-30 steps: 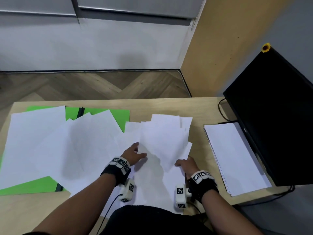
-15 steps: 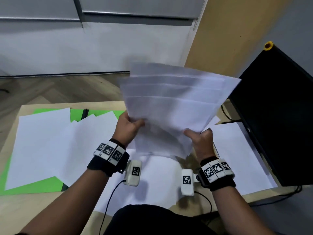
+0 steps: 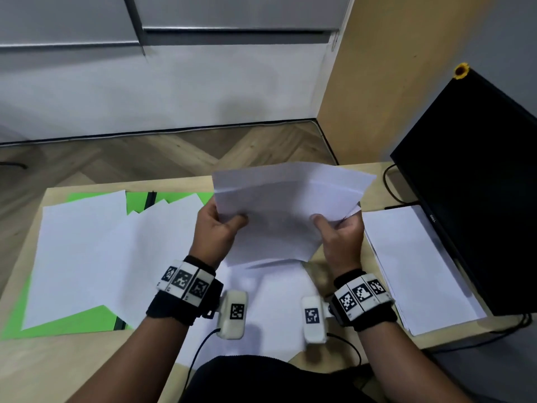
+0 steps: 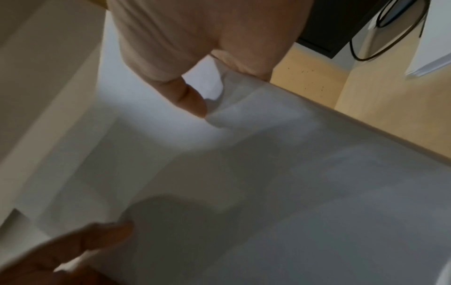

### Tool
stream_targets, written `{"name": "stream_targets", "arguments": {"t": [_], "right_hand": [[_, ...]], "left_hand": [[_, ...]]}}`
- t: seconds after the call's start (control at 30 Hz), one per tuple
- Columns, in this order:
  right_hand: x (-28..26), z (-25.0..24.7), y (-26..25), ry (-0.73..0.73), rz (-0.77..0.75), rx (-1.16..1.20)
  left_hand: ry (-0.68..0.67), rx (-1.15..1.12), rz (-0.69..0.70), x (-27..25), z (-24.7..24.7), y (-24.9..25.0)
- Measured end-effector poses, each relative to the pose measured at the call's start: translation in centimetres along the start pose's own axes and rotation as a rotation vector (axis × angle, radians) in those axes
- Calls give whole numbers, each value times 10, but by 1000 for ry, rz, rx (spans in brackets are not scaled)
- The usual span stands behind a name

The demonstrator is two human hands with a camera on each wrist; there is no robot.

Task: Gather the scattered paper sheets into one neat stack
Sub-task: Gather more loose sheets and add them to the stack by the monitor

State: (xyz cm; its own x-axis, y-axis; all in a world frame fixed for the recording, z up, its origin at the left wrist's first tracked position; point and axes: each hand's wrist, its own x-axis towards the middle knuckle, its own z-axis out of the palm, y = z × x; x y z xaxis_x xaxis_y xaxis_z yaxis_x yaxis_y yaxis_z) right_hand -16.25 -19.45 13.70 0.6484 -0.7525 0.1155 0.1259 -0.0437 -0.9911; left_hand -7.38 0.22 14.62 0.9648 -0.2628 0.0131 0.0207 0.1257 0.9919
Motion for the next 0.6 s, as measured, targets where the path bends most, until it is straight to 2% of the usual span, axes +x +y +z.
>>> {"name": "stream_targets", "arguments": {"t": [0.07, 0.17, 0.23, 0.33, 0.43, 0.53, 0.6], "right_hand": [[1, -3, 7, -22, 22, 12], [-6, -6, 35, -80, 260, -82], [-11, -6, 50, -98, 348, -168], [-11, 0, 44, -57, 303, -142], [-8, -1, 41, -42, 205, -102], [-13, -2, 52, -56, 243, -173], [-16, 0, 57, -48, 323, -189]], "left_hand": [[-25, 44, 30, 2, -7, -4], [-30, 228, -145, 1, -15, -30], [-38, 304, -232, -4, -13, -42], [-8, 190, -237, -8, -7, -37], [30, 59, -170, -10, -11, -33], [42, 143, -183, -15, -19, -45], [-21, 230, -243, -17, -18, -53]]}}
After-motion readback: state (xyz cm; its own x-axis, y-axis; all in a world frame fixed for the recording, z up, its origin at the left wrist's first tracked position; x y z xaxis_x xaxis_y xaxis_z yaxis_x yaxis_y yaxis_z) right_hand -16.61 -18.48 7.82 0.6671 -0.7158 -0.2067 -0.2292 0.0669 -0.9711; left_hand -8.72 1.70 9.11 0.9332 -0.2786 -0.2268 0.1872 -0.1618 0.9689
